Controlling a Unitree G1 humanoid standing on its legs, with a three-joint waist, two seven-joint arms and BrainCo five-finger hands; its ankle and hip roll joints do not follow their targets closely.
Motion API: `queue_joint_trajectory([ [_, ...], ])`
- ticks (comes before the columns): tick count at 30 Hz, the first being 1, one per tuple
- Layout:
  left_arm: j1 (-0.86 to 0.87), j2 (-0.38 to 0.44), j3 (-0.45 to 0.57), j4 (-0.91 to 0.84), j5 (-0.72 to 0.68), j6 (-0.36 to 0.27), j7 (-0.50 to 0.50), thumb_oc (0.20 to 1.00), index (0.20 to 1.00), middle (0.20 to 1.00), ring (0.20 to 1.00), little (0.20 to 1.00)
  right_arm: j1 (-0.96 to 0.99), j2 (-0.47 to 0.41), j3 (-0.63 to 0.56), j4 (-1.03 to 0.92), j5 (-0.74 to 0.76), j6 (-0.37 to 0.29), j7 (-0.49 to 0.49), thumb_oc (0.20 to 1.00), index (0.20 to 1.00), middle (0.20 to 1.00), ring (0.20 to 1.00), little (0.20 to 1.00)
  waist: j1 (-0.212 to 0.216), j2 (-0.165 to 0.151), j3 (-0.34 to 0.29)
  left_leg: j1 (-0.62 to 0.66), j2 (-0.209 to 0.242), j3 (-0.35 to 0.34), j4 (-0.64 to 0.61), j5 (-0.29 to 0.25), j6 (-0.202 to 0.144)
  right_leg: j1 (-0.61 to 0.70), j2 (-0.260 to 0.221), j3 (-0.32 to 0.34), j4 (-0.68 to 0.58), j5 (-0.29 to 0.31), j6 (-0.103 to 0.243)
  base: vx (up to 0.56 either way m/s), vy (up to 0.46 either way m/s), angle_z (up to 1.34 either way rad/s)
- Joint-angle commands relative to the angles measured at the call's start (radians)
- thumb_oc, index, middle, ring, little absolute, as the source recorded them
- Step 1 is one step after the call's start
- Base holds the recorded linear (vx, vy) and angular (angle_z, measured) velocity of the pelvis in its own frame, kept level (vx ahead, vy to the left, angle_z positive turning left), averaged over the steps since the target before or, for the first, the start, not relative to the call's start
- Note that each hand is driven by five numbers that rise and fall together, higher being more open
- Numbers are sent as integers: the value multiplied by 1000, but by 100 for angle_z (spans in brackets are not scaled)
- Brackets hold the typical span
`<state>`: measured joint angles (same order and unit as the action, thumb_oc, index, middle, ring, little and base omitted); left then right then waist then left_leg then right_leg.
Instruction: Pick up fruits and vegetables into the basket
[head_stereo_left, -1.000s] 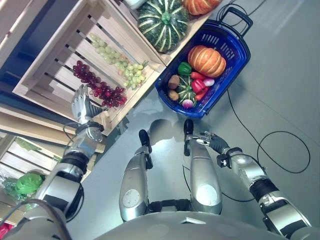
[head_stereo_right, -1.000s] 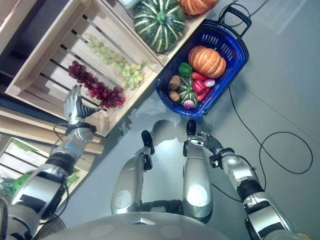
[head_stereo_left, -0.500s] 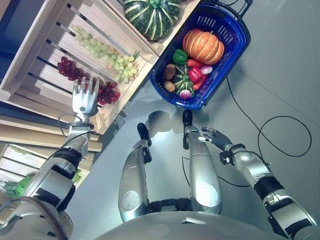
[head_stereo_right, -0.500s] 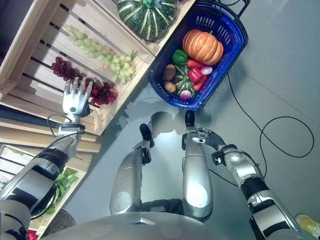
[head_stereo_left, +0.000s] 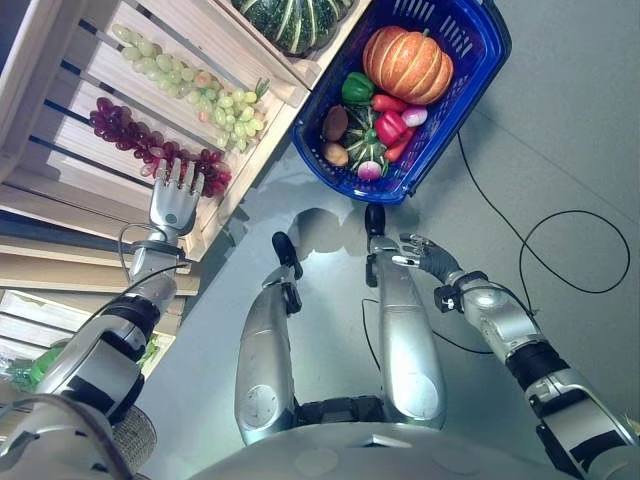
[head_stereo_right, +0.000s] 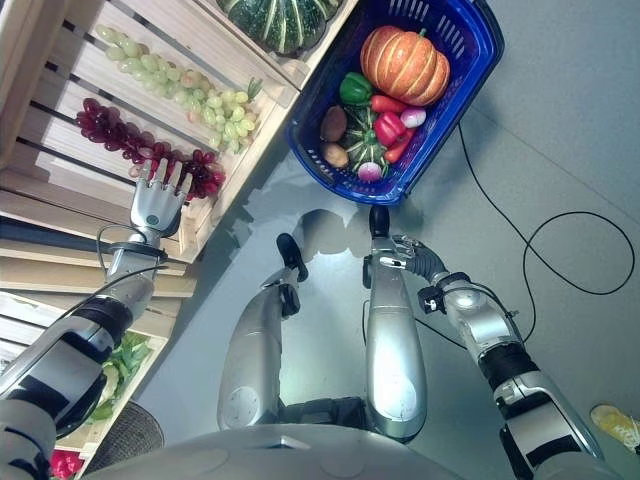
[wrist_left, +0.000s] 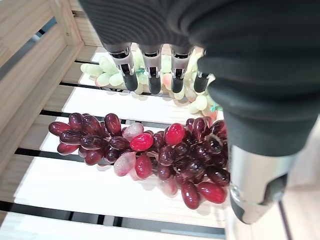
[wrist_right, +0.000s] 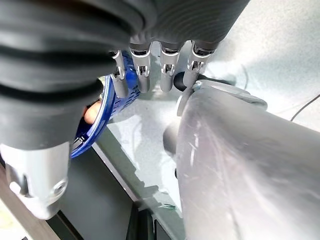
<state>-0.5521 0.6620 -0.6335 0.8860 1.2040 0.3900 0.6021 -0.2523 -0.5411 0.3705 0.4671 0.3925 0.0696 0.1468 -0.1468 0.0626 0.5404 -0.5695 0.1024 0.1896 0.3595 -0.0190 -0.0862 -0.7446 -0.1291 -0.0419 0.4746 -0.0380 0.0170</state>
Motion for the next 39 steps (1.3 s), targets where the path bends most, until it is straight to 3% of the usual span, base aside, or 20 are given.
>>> queue_joint_trajectory([
  [1, 33, 70, 36, 5, 8, 66, 22, 1000, 1000, 1000, 1000, 1000, 37, -36, 35, -90, 29, -25, -15, 1000, 1000, 1000, 1000, 1000, -31, 19, -20, -116, -43, -3, 90, -61, 26, -29, -5, -11, 35, -65, 61, 0, 27, -5],
  [14, -28, 108, 49, 57, -89, 142, 37, 1000, 1000, 1000, 1000, 1000, 15, -72, 17, -157, 56, -41, -36, 1000, 1000, 1000, 1000, 1000, -49, 7, -20, -233, -30, -4, 176, -92, 32, -143, 5, 16, 69, -52, 62, 6, 14, -3],
  [28, -100, 140, 31, 105, -114, 105, 27, 1000, 1000, 1000, 1000, 1000, 9, -84, 28, -201, 80, -53, -40, 1000, 1000, 1000, 1000, 1000, -60, -10, -20, -337, -19, -25, 246, -122, 39, -238, 14, 31, 123, -53, 63, 12, 7, -1],
  [39, -134, 138, -1, 156, -137, 139, 2, 1000, 1000, 1000, 1000, 1000, -1, -96, 45, -216, 111, -64, -46, 1000, 1000, 1000, 1000, 1000, -68, -17, -20, -418, -17, -40, 283, -133, 41, -318, 31, 47, 165, -57, 58, 5, 5, -2],
])
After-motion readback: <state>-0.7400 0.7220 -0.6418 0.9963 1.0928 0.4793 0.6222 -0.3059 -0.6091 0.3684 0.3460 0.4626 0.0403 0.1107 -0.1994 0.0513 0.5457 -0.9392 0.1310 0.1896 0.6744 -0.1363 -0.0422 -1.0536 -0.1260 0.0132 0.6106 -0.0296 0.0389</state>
